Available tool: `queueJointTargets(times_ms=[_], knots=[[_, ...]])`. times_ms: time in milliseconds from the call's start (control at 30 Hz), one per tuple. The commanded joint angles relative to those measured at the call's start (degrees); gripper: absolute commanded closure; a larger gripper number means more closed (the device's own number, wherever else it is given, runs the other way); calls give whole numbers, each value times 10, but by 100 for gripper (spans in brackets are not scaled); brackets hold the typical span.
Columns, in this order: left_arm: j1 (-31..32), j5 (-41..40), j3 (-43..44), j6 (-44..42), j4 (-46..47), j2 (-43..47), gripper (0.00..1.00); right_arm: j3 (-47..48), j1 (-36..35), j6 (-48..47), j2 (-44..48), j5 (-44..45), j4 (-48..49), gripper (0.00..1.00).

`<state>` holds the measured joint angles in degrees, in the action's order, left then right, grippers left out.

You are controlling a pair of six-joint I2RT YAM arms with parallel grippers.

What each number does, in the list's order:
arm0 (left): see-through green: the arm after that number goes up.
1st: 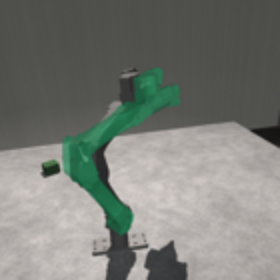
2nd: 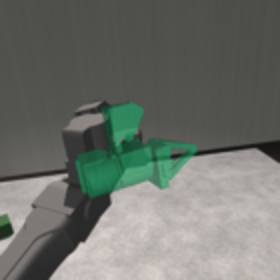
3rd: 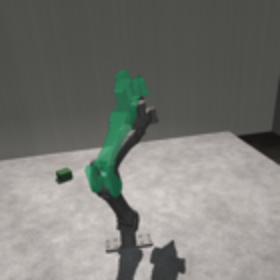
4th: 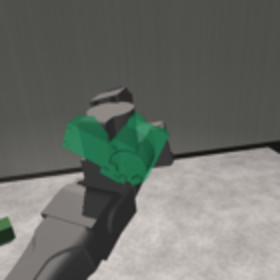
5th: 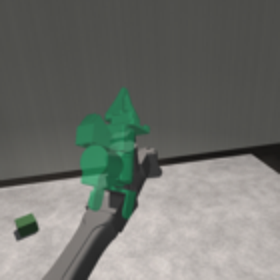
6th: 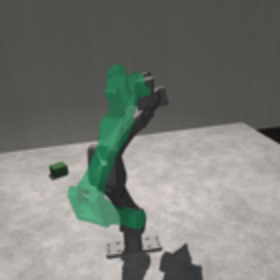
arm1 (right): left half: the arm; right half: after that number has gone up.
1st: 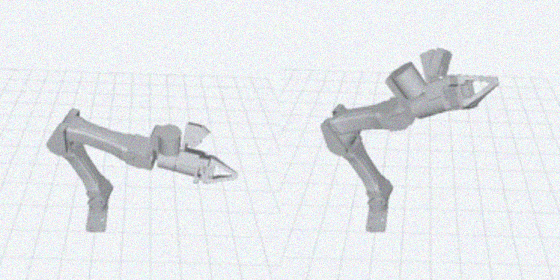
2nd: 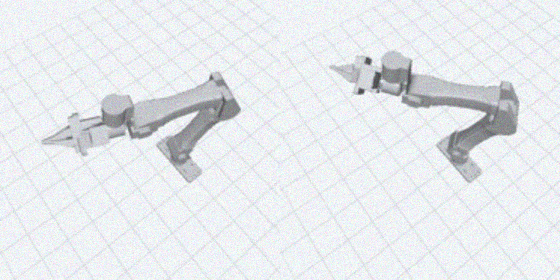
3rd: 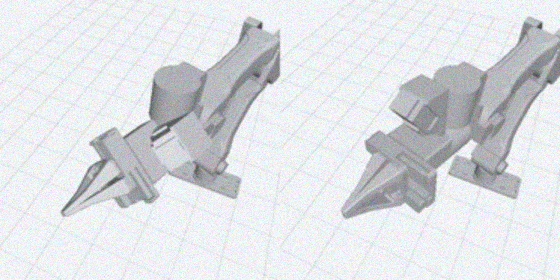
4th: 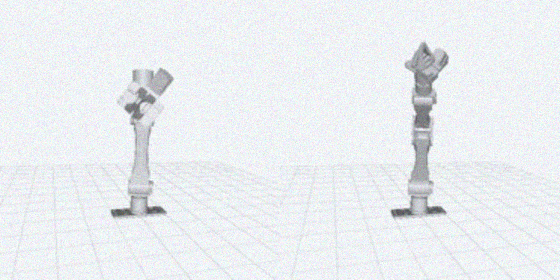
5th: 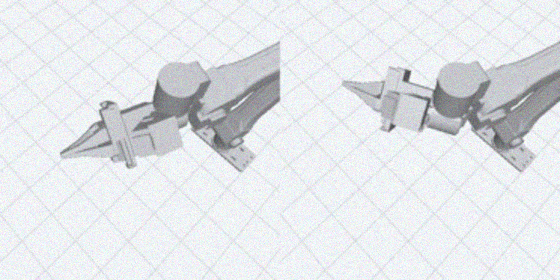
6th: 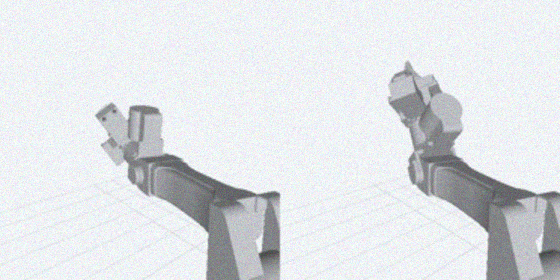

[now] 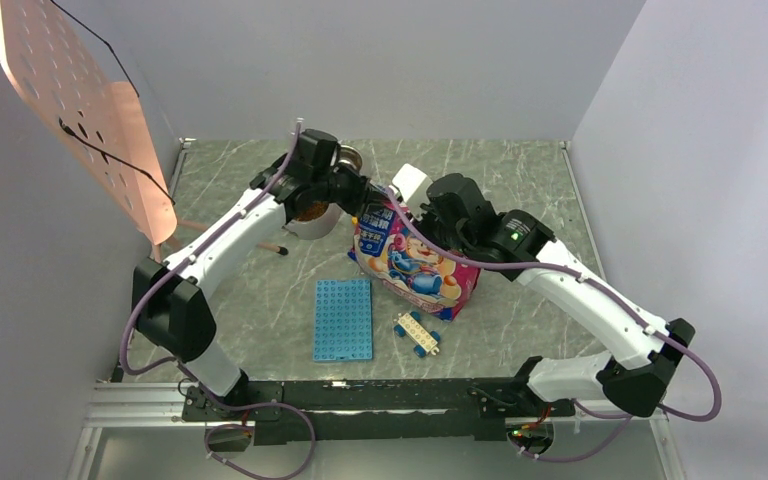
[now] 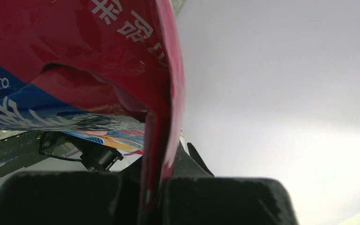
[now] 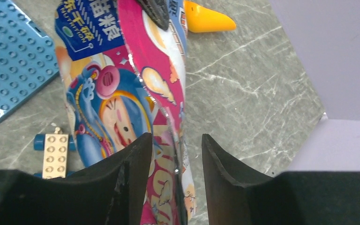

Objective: Serve the pet food

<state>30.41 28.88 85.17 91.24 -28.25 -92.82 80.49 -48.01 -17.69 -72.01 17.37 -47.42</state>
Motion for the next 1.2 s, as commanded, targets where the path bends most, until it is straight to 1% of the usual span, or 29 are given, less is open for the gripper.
queueJointTargets(times_ms=[0,33,67,100,133,167,233,333,400,467,600,767,867,1033,1167], knots=[[-15,14,6,18,48,43,100,1,-2,-22,-13,53,56,55],[-18,21,4,20,53,44,98,5,-2,-20,-18,60,56,56],[-18,27,4,22,53,44,85,8,-1,-16,-20,65,55,57],[-18,29,4,23,51,45,65,11,-2,-11,-20,65,52,57],[-16,30,7,21,46,45,55,16,-1,-5,-19,61,45,57],[-13,30,11,18,37,46,48,22,-2,4,-16,58,35,57],[-5,24,18,14,26,49,40,32,-2,28,-7,53,10,53],[9,6,37,14,15,47,34,25,-2,43,22,46,-12,46],[23,-7,58,13,2,39,34,21,-1,50,39,48,-19,43],[40,-19,79,17,-16,28,34,23,1,52,47,37,-31,42],[60,-42,87,30,-22,18,41,28,9,50,47,16,-43,43],[66,-66,117,2,-72,6,45,31,14,41,38,-7,-31,44],[69,-69,109,1,-91,13,48,38,14,51,26,-22,-33,45],[63,-99,100,-19,-119,55,42,40,14,72,36,-47,-28,45],[62,-100,83,0,-137,72,38,33,14,81,41,-55,-37,45]])
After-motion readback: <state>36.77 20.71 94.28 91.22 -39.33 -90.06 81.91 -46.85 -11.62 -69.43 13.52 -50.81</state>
